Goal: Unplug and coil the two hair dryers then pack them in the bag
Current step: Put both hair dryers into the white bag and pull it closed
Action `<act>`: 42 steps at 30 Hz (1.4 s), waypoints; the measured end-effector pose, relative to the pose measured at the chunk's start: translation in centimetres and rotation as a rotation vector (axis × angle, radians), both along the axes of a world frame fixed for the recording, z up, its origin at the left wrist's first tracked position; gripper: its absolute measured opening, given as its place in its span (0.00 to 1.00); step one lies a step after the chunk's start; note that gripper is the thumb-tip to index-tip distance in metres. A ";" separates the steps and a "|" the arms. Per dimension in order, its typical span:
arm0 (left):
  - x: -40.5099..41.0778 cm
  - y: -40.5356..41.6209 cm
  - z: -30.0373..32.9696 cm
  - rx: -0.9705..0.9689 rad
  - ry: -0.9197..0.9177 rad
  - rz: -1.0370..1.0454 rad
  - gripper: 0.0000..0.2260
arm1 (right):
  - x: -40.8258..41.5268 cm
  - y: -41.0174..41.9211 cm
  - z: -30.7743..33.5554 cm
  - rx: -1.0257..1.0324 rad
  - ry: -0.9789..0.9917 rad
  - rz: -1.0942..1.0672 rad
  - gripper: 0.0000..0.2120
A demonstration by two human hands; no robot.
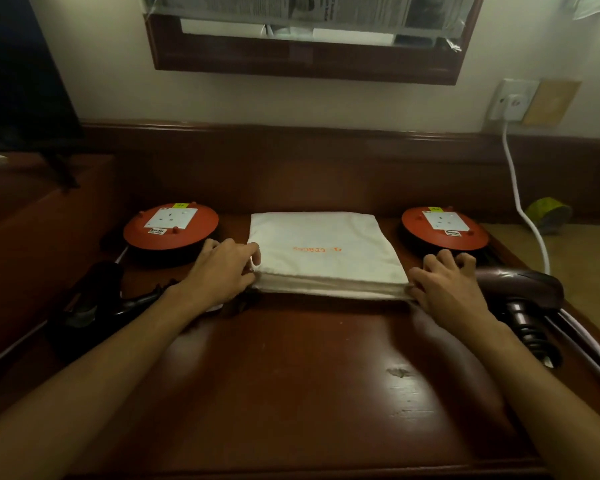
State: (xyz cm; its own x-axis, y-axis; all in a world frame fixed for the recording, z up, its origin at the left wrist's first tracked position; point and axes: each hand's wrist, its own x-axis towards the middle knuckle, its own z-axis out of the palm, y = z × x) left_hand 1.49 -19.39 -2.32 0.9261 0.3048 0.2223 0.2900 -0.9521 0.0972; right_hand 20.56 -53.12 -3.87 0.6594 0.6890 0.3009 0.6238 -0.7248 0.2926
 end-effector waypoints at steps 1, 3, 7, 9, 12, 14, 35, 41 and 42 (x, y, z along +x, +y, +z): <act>0.0 -0.1 0.2 0.007 0.006 -0.019 0.09 | -0.2 0.2 0.0 -0.010 0.048 -0.003 0.10; 0.0 -0.5 0.8 0.002 0.051 -0.044 0.11 | -0.7 0.5 0.5 0.016 0.229 -0.027 0.12; 0.0 -2.1 1.5 0.058 0.111 -0.097 0.21 | -1.1 0.5 1.9 0.229 0.506 0.024 0.18; 0.4 -3.1 1.4 0.114 0.081 -0.135 0.20 | -1.3 0.6 2.2 0.252 0.584 0.061 0.18; 1.0 -4.4 0.9 0.200 0.136 -0.173 0.13 | -1.7 1.1 1.4 0.143 0.611 0.112 0.12; 1.0 -4.8 0.3 0.170 0.169 -0.172 0.15 | -1.5 1.0 0.7 0.088 0.500 0.106 0.09; 7.4 -14.0 -2.8 -0.067 0.057 -0.275 0.15 | -5.8 -10.8 0.3 0.515 0.694 -0.739 0.39; 8.7 -13.3 -2.9 -0.395 0.009 -0.140 0.13 | -5.4 -10.6 0.6 0.755 0.779 -0.632 0.31; 8.8 -13.2 -2.7 -0.423 -0.005 -0.127 0.14 | -5.6 -10.8 0.7 0.826 0.797 -0.588 0.30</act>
State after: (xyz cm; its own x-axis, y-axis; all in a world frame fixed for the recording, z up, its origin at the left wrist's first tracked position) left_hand 10.33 -32.55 -5.06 0.9613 0.2541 0.1064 0.1724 -0.8561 0.4872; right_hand 15.01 -63.95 -3.15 0.9924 0.0347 -0.1180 -0.0546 -0.7354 -0.6754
